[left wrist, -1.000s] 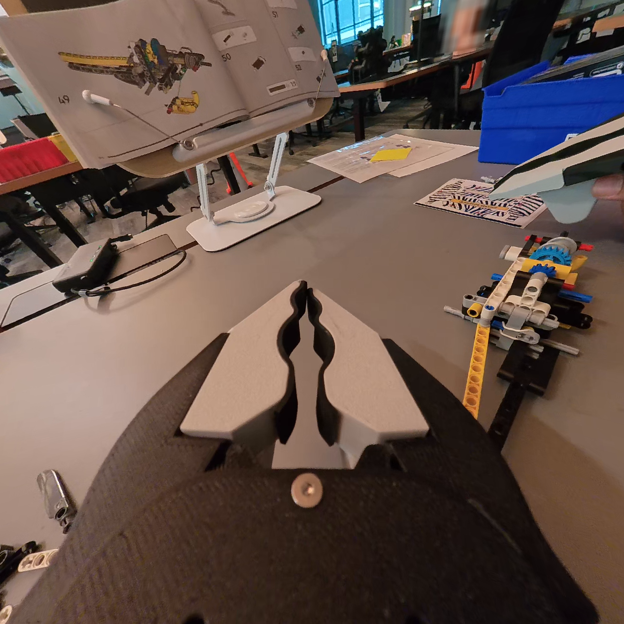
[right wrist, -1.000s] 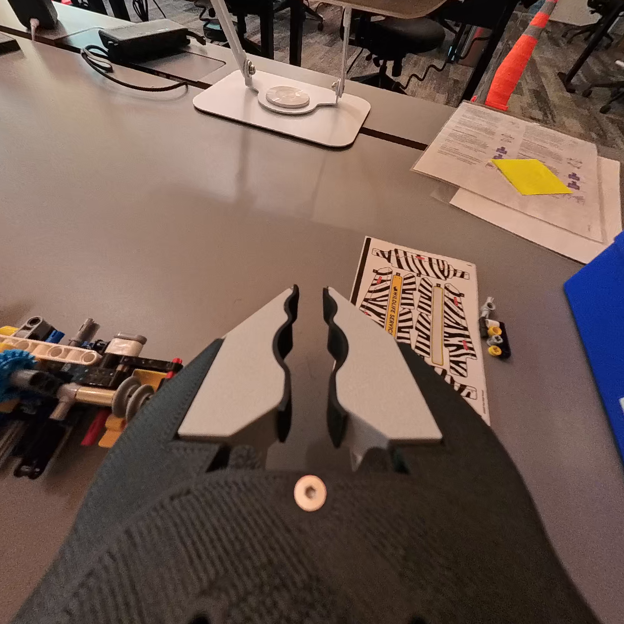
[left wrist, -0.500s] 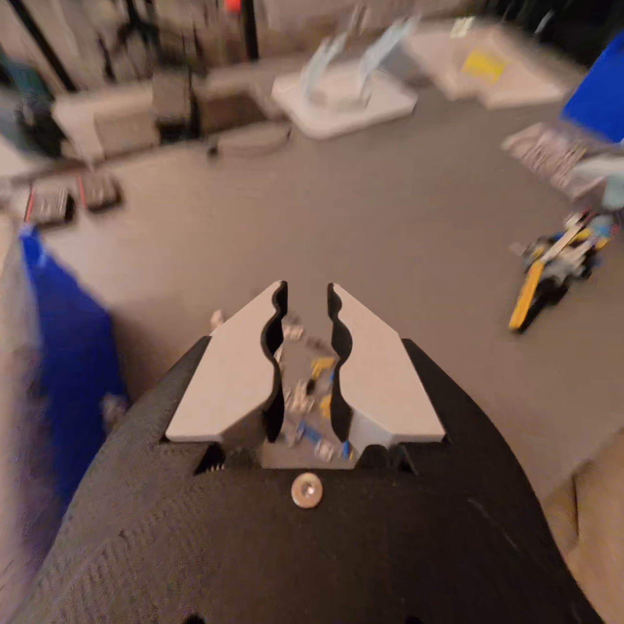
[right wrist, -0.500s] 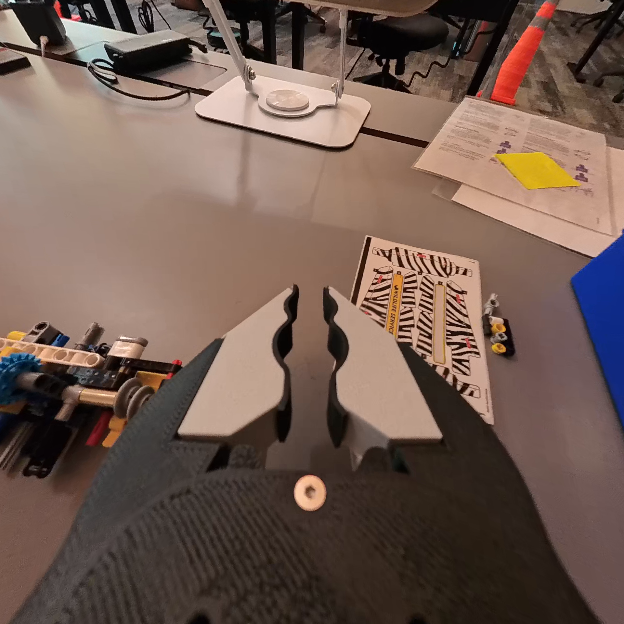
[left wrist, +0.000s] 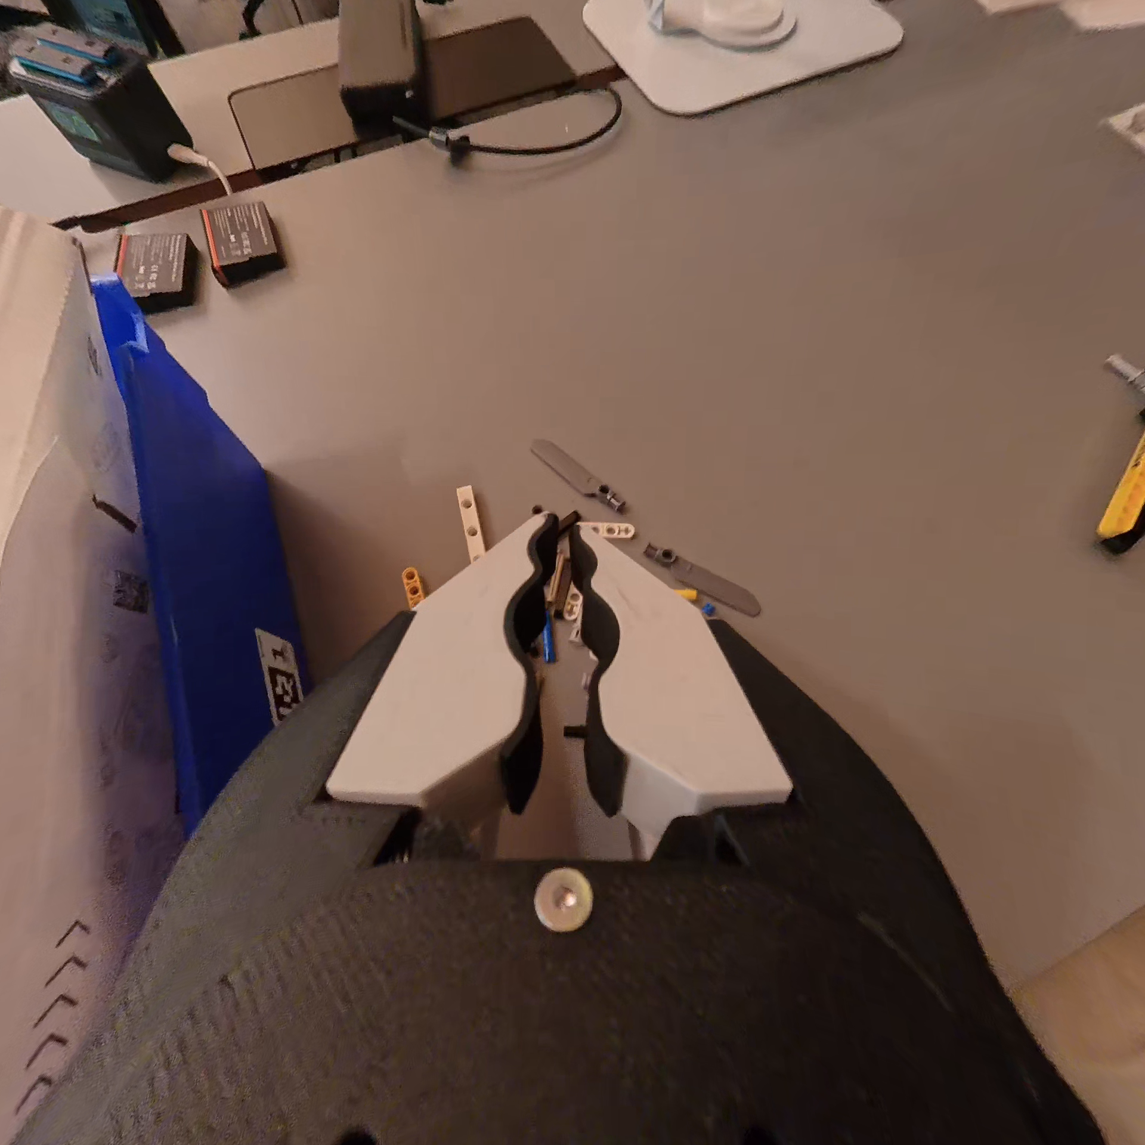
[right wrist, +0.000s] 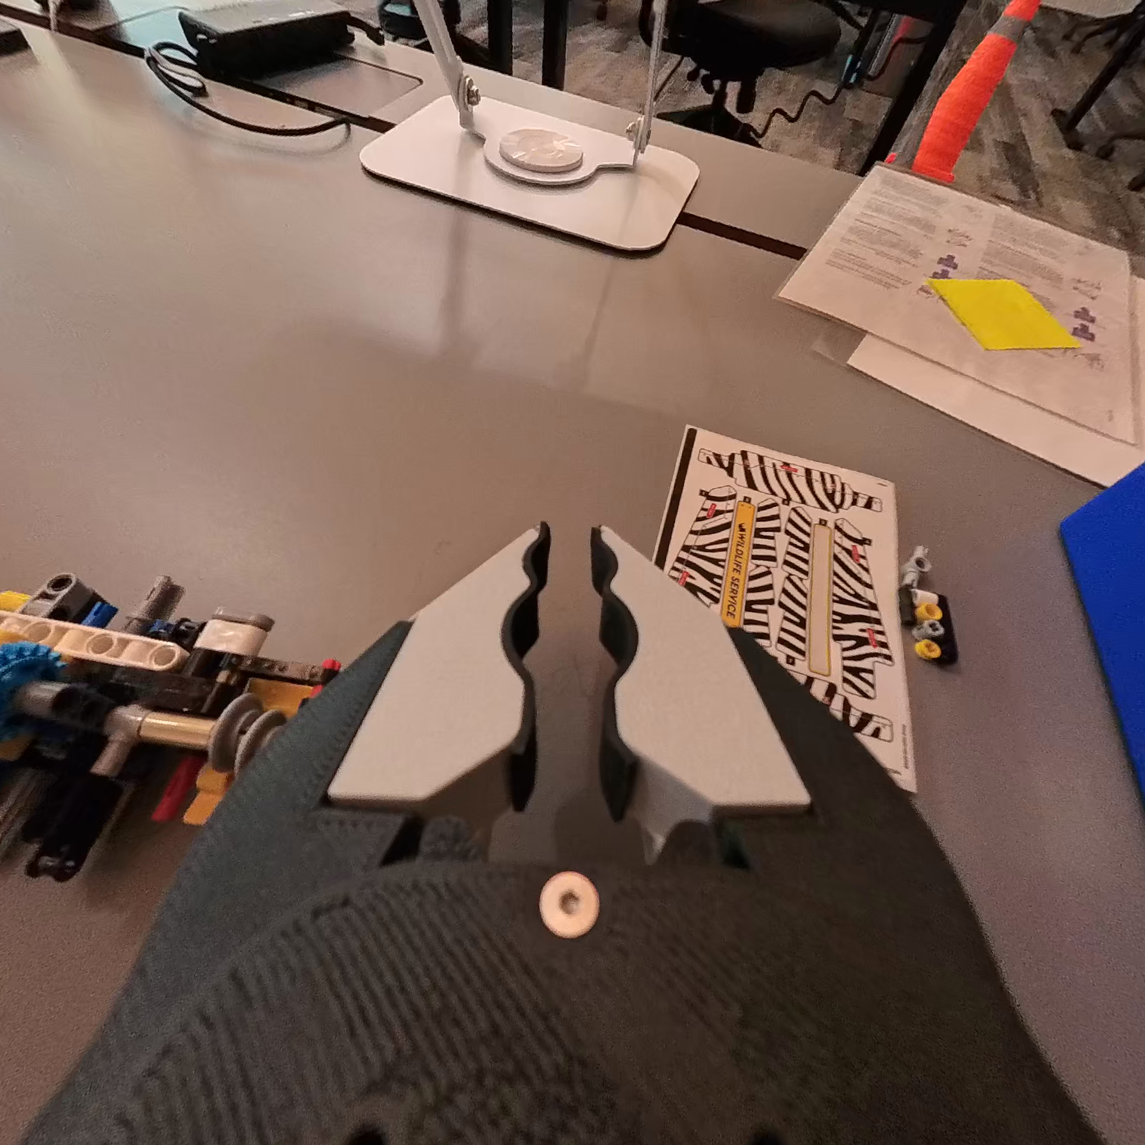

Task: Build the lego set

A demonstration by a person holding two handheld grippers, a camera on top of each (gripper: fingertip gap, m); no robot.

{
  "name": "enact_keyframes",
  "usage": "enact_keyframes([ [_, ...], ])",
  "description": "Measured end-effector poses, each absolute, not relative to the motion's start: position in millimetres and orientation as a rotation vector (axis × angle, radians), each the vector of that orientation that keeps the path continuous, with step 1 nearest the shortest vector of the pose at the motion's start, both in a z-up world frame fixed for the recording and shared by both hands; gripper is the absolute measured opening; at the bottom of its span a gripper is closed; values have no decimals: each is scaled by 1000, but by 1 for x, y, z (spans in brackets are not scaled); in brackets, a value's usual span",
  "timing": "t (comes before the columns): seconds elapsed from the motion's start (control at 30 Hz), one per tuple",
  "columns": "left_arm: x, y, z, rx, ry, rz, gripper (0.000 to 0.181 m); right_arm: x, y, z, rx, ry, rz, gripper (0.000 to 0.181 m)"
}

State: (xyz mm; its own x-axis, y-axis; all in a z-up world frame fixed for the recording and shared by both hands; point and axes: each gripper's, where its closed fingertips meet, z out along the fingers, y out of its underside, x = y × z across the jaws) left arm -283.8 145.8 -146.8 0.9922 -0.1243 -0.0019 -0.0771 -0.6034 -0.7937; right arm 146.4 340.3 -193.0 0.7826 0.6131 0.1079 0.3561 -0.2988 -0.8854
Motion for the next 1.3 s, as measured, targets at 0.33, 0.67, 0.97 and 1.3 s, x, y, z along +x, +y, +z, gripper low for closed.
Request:
enact_keyframes([
  [0.33,-201,178,-124,-1998,106,-418,0,146,340,-192,-1917,-726,333,13],
  [0.67,-118,198,-145,-1991,233,-556,0,148,336,-188,-1901,-704,359,13],
  [0.97,-121,207,-148,-1959,159,-633,0,148,332,-190,-1908,-725,356,13],
  [1.3,-211,182,-102,-1963,79,-390,0,147,334,-197,-1976,-713,432,15],
])
